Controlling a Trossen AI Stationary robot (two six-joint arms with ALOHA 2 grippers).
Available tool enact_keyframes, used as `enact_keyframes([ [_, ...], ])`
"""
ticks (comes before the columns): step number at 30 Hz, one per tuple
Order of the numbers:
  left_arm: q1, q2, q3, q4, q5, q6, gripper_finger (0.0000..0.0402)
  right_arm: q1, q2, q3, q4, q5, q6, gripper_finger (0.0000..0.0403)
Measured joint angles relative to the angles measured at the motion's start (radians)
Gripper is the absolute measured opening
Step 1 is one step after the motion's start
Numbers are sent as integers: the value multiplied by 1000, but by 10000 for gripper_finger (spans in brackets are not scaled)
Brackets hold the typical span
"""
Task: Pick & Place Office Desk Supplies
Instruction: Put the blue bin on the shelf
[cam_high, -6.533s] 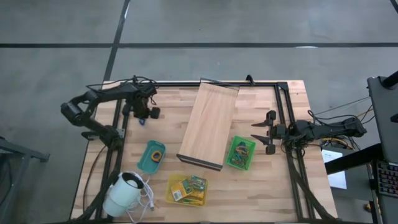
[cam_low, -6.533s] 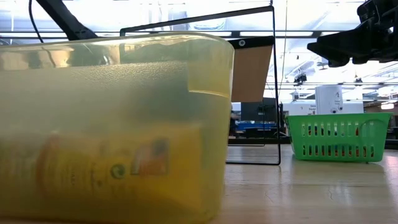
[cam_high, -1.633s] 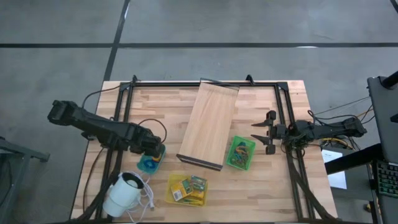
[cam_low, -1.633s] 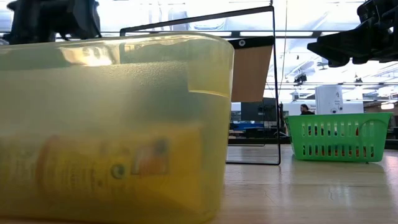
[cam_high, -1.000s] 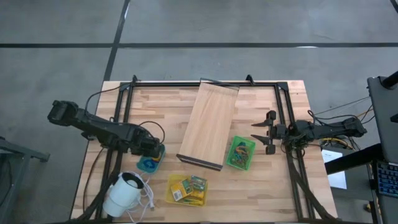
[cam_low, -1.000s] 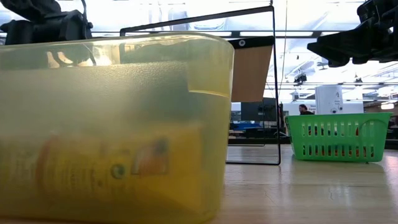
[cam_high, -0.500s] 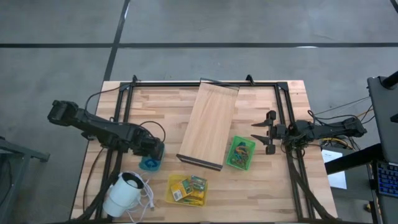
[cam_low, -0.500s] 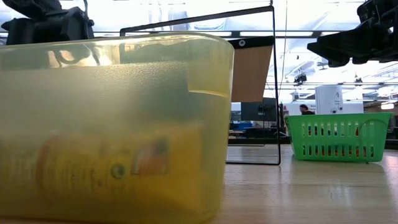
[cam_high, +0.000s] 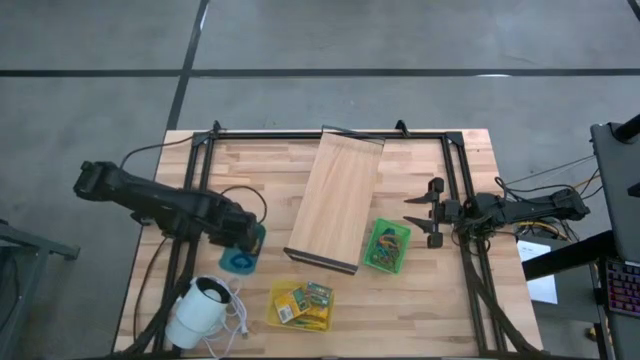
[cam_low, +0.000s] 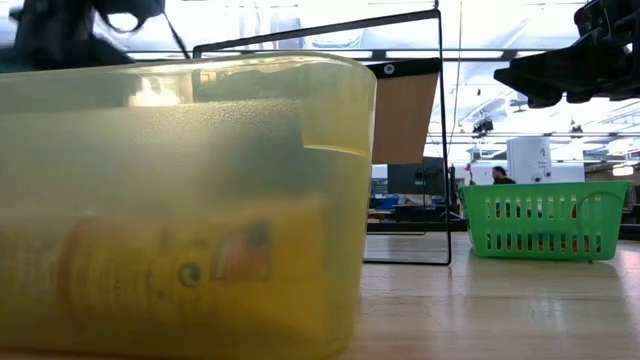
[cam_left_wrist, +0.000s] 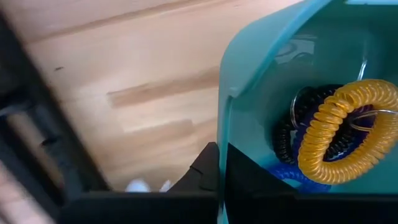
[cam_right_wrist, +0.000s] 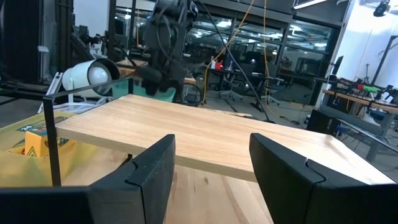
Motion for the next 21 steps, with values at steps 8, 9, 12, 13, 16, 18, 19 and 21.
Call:
enact_keyframes([
  [8,51,-2,281,-281,-142,63,4,0,0,0,0,0,0,206],
  [9,62,-2,309,-297,-183,95,4,0,0,0,0,0,0,206],
  [12,107,-2,380,-319,-271,219,4,0,0,0,0,0,0,206],
  [13,128,-2,396,-317,-286,268,4,0,0,0,0,0,0,206],
  [16,216,5,431,-312,-305,411,4,0,0,0,0,0,0,206],
  [18,290,15,442,-305,-309,506,4,0,0,0,0,0,0,206],
  [19,333,21,447,-296,-308,558,4,0,0,0,0,0,0,206],
  [21,415,35,459,-257,-286,682,4,0,0,0,0,0,0,206],
])
